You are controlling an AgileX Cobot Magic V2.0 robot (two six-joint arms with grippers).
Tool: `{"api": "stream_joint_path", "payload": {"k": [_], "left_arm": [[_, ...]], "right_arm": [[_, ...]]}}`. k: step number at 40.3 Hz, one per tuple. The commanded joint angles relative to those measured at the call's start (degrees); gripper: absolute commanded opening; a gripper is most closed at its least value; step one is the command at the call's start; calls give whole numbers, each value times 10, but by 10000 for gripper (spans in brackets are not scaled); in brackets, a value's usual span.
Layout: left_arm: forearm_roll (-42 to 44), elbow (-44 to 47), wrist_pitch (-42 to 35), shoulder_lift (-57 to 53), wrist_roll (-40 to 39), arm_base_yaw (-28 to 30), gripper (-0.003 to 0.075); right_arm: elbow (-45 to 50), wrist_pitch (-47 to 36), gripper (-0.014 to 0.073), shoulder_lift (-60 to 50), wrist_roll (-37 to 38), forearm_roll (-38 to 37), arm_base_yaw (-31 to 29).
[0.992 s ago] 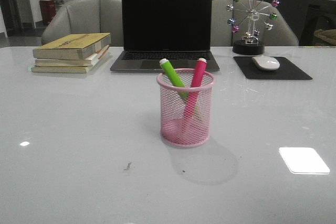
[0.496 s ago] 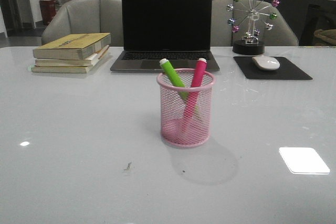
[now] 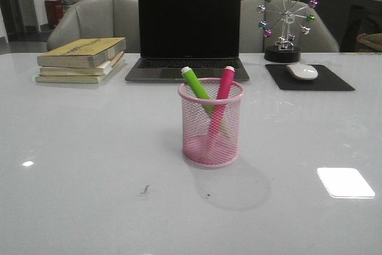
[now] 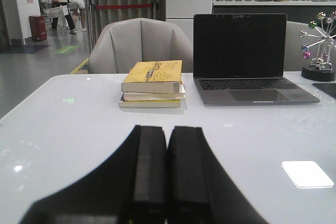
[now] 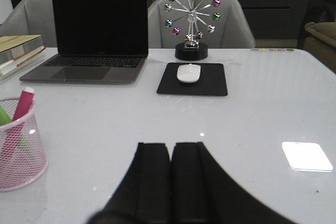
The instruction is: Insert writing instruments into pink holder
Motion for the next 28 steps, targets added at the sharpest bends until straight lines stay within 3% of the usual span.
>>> {"api": "stream_joint_path", "payload": {"k": [1,28], "left_arm": [[-1,3,-51,-11,-6,1,91],[-1,3,-51,-11,-6,1,91]], "right_arm": [[7,-94,57,-10,-4,2,-10],[14,-97,57,-19,-4,2,-9]]}}
